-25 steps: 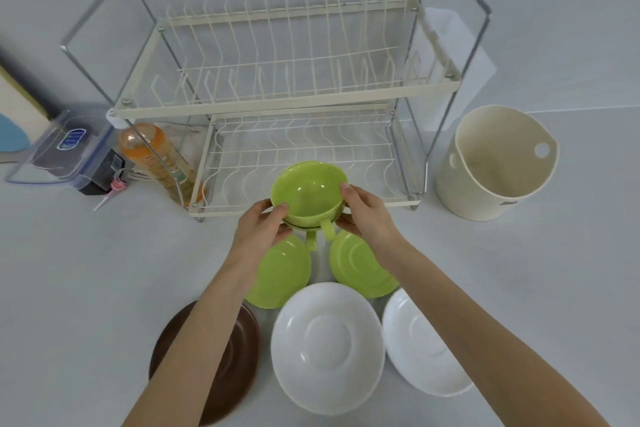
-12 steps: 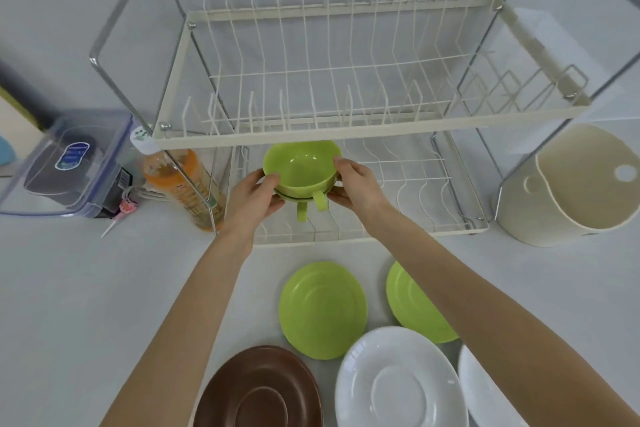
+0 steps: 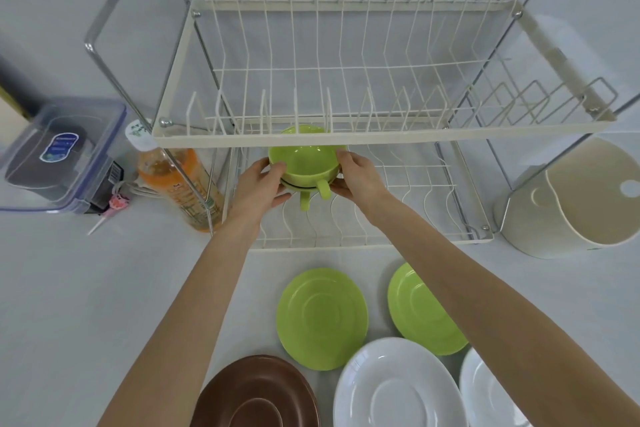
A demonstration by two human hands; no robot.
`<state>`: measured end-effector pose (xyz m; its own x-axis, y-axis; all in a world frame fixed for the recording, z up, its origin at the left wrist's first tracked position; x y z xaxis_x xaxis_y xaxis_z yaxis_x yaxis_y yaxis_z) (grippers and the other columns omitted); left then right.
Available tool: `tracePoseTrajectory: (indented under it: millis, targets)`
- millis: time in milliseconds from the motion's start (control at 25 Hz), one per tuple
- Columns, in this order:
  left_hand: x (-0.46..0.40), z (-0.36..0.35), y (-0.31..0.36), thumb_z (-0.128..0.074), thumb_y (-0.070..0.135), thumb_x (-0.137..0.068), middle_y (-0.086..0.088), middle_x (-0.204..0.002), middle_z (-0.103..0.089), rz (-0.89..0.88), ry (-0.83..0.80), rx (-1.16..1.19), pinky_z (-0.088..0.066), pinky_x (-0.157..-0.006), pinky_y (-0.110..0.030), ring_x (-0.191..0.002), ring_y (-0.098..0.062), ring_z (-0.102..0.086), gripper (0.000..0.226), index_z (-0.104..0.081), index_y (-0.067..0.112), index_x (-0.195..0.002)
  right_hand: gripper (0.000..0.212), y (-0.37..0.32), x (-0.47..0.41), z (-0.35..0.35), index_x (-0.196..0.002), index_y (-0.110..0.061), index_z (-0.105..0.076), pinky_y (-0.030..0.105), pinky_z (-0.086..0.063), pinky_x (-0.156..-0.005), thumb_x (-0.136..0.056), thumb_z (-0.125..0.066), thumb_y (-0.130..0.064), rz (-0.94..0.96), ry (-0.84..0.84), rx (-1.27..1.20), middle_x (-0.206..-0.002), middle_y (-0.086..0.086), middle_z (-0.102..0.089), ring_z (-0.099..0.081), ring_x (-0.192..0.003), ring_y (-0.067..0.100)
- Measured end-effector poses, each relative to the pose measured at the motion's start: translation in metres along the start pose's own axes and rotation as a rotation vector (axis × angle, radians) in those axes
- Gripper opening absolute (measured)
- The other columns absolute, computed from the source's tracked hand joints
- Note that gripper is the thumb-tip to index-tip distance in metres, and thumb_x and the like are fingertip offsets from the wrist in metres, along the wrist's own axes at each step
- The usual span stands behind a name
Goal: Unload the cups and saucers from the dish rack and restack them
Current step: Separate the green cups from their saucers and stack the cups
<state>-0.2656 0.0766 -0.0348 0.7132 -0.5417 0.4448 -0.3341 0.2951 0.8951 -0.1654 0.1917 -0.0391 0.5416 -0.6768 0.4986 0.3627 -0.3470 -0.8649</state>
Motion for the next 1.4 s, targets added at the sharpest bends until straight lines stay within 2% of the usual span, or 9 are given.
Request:
tracePoseTrajectory:
  millis: [120,240,440,640,720,840,1000,1160,1400]
  targets:
    - [0.0,0.0,0.0,-0.046,0.024,-0.091,-0.007,-0.117,-0.056,0.04,-0.028,0.013,-0.054,-0.077,-0.029,-0.101,-0.023,-0.059,0.041,-0.047,0.012,-0.13,0.025,-0.001,0.001,0.001,-0.105,-0.015,-0.053,0.034,-0.049,-0.095,-0.095,-0.037,-0.031,-0.011,-0.017,0.005,-0.102,0.006,-0.054,-0.055,-0.093,0.021]
    - [0.002,0.0,0.001,-0.046,0.027,-0.092,-0.005,-0.12,-0.053,0.069,-0.048,-0.002,-0.051,-0.087,-0.036,-0.106,-0.022,-0.054,0.041,-0.044,0.014,-0.131,0.033,-0.002,0.004,0.003,-0.117,-0.015,-0.052,0.035,-0.046,-0.098,-0.095,-0.037,-0.034,-0.024,-0.037,0.015,-0.103,0.005,-0.053,-0.054,-0.096,0.02]
    - [0.008,-0.002,0.002,-0.043,0.031,-0.093,-0.004,-0.134,-0.048,0.018,-0.049,-0.079,-0.047,-0.09,-0.034,-0.109,-0.018,-0.049,0.041,-0.044,0.016,-0.13,0.046,-0.003,0.016,0.013,-0.133,-0.014,-0.043,0.032,-0.044,-0.098,-0.094,-0.038,-0.038,-0.007,-0.05,0.051,-0.111,0.003,-0.051,-0.055,-0.107,0.022]
    - [0.024,0.004,-0.004,-0.047,0.034,-0.091,-0.006,-0.143,-0.042,-0.012,-0.034,-0.111,-0.045,-0.094,-0.031,-0.115,-0.017,-0.049,0.057,-0.032,0.013,-0.141,0.039,0.006,0.04,0.031,-0.127,-0.013,-0.048,0.037,-0.042,-0.105,-0.095,-0.038,-0.032,0.025,-0.04,0.091,-0.133,0.016,-0.053,-0.053,-0.122,0.027]
    - [0.036,0.005,-0.007,-0.046,0.032,-0.091,-0.007,-0.142,-0.043,-0.03,-0.035,-0.14,-0.044,-0.094,-0.031,-0.119,-0.018,-0.05,0.055,-0.032,0.012,-0.141,0.034,0.012,0.051,0.038,-0.123,-0.013,-0.053,0.038,-0.042,-0.105,-0.094,-0.04,-0.026,0.06,-0.032,0.135,-0.129,0.015,-0.057,-0.056,-0.118,0.026]
    - [0.06,0.007,-0.015,-0.047,0.028,-0.091,-0.006,-0.135,-0.049,-0.059,-0.036,-0.204,-0.043,-0.092,-0.03,-0.111,-0.016,-0.05,0.05,-0.038,0.011,-0.137,0.032,0.028,0.067,0.046,-0.12,-0.015,-0.058,0.038,-0.042,-0.104,-0.092,-0.044,-0.023,0.137,-0.082,0.335,-0.117,0.009,-0.064,-0.06,-0.109,0.024]
    - [0.089,0.016,-0.037,-0.048,0.027,-0.091,-0.005,-0.123,-0.053,-0.093,-0.059,-0.408,-0.038,-0.101,-0.032,-0.112,-0.017,-0.049,0.043,-0.045,0.013,-0.131,0.032,0.059,0.094,0.055,-0.119,-0.017,-0.06,0.031,-0.04,-0.101,-0.09,-0.048,-0.021,0.174,-0.158,0.614,-0.118,0.009,-0.066,-0.059,-0.109,0.021]
    - [0.114,0.03,-0.07,-0.051,0.026,-0.089,-0.008,-0.13,-0.055,-0.103,-0.08,-0.769,-0.035,-0.102,-0.03,-0.12,-0.021,-0.051,0.042,-0.048,0.013,-0.129,0.033,0.09,0.124,0.061,-0.12,-0.015,-0.059,0.021,-0.04,-0.094,-0.089,-0.049,-0.014,0.162,-0.264,0.78,-0.117,0.007,-0.067,-0.059,-0.102,0.016]
    - [0.141,0.061,-0.127,-0.056,0.021,-0.086,-0.009,-0.131,-0.056,-0.001,-0.081,-0.974,-0.036,-0.099,-0.029,-0.118,-0.025,-0.054,0.043,-0.05,0.011,-0.128,0.036,0.13,0.149,0.069,-0.123,-0.009,-0.057,0.012,-0.037,-0.089,-0.088,-0.052,-0.007,0.164,-0.374,0.931,-0.125,0.01,-0.062,-0.056,-0.117,0.02]
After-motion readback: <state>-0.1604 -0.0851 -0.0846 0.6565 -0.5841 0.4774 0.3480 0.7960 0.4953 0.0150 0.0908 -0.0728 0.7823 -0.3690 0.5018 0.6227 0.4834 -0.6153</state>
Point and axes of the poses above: each hand's wrist, its own x-axis away from the middle knuckle, its own z-axis out of the back of the hand, y = z × x, the point moved 5 cm from there along -x, towards the middle knuckle
